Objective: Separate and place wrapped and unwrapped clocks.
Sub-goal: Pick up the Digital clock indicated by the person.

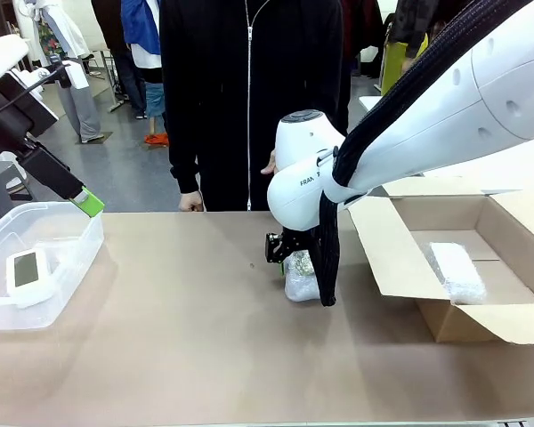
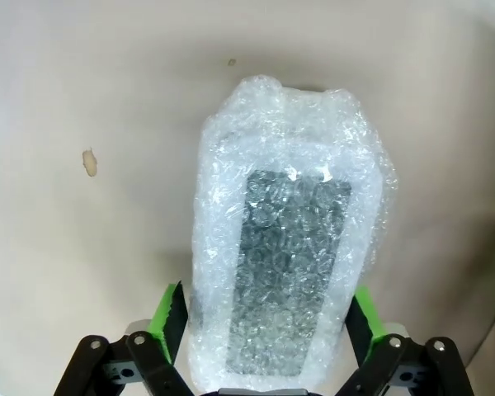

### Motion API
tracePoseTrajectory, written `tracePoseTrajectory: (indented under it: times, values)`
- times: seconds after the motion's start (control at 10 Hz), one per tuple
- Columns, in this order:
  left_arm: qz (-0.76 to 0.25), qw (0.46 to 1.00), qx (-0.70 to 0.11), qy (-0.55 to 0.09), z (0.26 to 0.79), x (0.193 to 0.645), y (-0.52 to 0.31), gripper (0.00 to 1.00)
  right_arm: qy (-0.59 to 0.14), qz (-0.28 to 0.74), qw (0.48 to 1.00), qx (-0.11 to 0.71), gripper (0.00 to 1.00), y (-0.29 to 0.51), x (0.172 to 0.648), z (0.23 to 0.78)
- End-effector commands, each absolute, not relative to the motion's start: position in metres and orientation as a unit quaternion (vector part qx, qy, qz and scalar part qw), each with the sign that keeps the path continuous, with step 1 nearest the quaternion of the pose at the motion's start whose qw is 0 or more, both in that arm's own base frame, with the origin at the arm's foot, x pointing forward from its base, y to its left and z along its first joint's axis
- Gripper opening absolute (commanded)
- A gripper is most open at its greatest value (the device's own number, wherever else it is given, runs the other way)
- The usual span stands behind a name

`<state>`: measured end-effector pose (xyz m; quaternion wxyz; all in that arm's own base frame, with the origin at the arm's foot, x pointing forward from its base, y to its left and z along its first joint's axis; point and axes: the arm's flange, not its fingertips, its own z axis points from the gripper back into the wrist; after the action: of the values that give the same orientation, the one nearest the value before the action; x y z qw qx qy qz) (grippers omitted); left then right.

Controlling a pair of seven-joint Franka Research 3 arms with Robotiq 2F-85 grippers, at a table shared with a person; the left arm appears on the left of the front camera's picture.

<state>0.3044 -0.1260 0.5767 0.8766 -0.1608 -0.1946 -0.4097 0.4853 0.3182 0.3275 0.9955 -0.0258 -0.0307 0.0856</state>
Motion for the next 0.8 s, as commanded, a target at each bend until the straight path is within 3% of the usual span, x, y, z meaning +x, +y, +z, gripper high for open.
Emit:
tracePoseTrajectory:
  times: [0.0, 0.3, 0.5, 0.7]
  values:
    - [-0.408, 0.877, -0.163, -0.195, 0.577, 0.304, -0.125, 1.0, -0.044, 0.068, 0.996, -0.027, 0.82, 0.326, 0.484, 0.312]
    - [-0.408, 0.877, -0.163, -0.195, 0.577, 0.304, -0.125, 1.0, -0.056, 0.07, 0.996, -0.024, 0.56, 0.325, 0.483, 0.313]
    - [-0.408, 0.877, -0.163, -0.195, 0.577, 0.304, -0.125, 1.0, -0.05, 0.071, 0.996, -0.016, 0.56, 0.326, 0.484, 0.316]
    - [-0.408, 0.877, -0.163, -0.195, 0.577, 0.304, -0.125, 1.0, -0.03, 0.076, 0.997, -0.004, 0.56, 0.32, 0.475, 0.353]
